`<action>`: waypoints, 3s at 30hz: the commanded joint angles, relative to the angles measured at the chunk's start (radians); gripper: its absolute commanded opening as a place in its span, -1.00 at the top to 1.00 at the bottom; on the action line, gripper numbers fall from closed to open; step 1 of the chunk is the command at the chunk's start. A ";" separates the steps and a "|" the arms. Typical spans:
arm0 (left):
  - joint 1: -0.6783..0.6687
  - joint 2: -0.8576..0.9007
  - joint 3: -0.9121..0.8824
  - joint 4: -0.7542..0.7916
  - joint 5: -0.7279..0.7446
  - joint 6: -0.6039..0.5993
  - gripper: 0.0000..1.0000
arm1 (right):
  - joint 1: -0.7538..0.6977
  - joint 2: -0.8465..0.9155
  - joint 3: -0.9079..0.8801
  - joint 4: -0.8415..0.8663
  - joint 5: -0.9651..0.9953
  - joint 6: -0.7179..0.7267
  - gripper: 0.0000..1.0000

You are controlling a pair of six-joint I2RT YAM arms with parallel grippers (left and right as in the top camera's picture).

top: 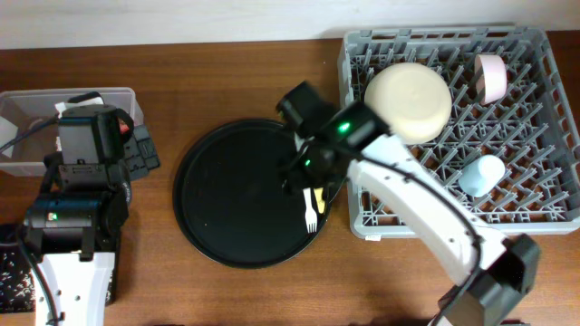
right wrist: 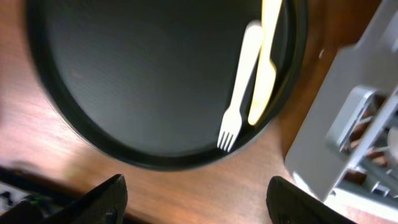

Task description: Sort waste into correct bins and load items into the dishwasher rack

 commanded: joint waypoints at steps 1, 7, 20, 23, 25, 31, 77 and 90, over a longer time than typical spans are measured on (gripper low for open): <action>0.003 -0.007 0.003 0.000 -0.014 -0.010 -0.99 | 0.017 -0.003 -0.175 0.121 0.090 0.072 -0.42; 0.003 -0.007 0.003 0.000 -0.014 -0.010 -0.99 | 0.017 -0.003 -0.447 0.423 0.090 0.073 -0.21; 0.003 -0.007 0.003 0.000 -0.014 -0.010 -0.99 | 0.018 0.058 -0.506 0.578 0.080 0.076 -0.29; 0.003 -0.007 0.003 0.000 -0.014 -0.010 -0.99 | 0.014 0.066 -0.505 0.589 0.082 0.066 -0.97; 0.003 -0.007 0.003 -0.001 -0.014 -0.010 -0.98 | 0.009 0.066 -0.505 0.589 0.063 0.064 -0.96; 0.003 -0.007 0.003 -0.003 -0.014 -0.010 -0.98 | 0.011 0.066 -0.506 0.589 0.057 0.076 -0.14; 0.003 -0.007 0.003 -0.003 -0.014 -0.010 -0.99 | 0.010 0.154 -0.512 0.611 0.151 0.116 0.66; 0.003 -0.007 0.003 -0.003 -0.014 -0.010 -0.99 | 0.010 0.069 -0.281 0.414 0.151 0.044 0.92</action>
